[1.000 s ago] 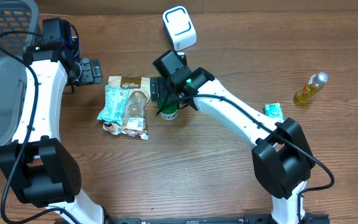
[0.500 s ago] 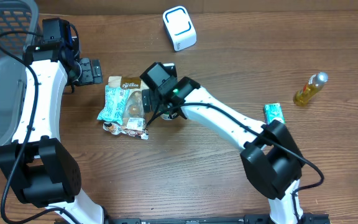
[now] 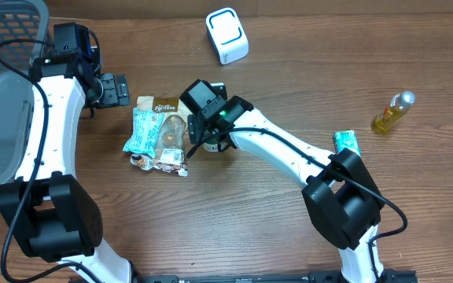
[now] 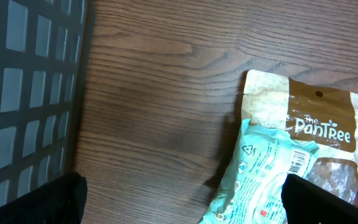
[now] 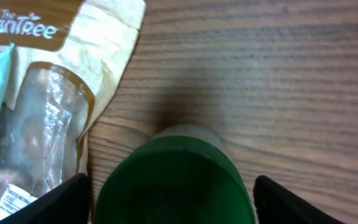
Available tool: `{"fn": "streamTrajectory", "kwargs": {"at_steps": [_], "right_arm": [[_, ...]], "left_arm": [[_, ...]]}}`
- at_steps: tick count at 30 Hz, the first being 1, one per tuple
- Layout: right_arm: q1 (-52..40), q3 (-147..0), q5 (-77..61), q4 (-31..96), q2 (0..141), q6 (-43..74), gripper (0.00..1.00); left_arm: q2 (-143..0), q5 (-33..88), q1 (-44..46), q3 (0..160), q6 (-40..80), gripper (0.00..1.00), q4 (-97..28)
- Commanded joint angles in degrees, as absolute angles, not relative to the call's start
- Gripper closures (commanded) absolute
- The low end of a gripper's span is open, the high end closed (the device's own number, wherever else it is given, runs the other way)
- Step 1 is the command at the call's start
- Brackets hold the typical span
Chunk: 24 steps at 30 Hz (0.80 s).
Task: Scan the item barcode
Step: 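Move the right gripper over the green-lidded jar and lower it, then close the right gripper around the green-lidded jar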
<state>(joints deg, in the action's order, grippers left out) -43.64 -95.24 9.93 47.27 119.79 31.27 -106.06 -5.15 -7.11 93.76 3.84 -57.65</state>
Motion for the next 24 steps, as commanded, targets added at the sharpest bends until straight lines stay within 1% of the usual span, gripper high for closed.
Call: {"fn": "streamTrajectory", "kwargs": {"at_steps": [1,8,16,20,21,23,24], "right_arm": [[-43.2,-96.7,10.7,48.3,119.8,31.5,0.24],[-41.9,-96.7,10.7,53.8,119.8,31.6,0.28],[-39.8,-96.7,10.7,60.2,119.8,31.8,0.28],[-39.5,-96.7,10.8,60.8,119.8,31.7,0.21],[-39.4,-96.7,11.0,60.2,119.8,31.5,0.18],[-39.4,-96.7,11.2,58.3,119.8,31.5,0.05],[-39.2,-96.7,11.2,57.2,119.8,31.5,0.01]], "left_arm": [[-105.0,-4.8,-6.7,94.8,2.8,0.00,-57.6],[-105.0,-4.8,-6.7,94.8,2.8,0.01,-57.6],[-105.0,-4.8,-6.7,94.8,2.8,0.00,-57.6],[-105.0,-4.8,-6.7,94.8,2.8,0.00,-57.6],[-105.0,-4.8,-6.7,94.8,2.8,0.01,-57.6],[-105.0,-4.8,-6.7,94.8,2.8,0.00,-57.6],[-105.0,-4.8,-6.7,94.8,2.8,0.01,-57.6]]}}
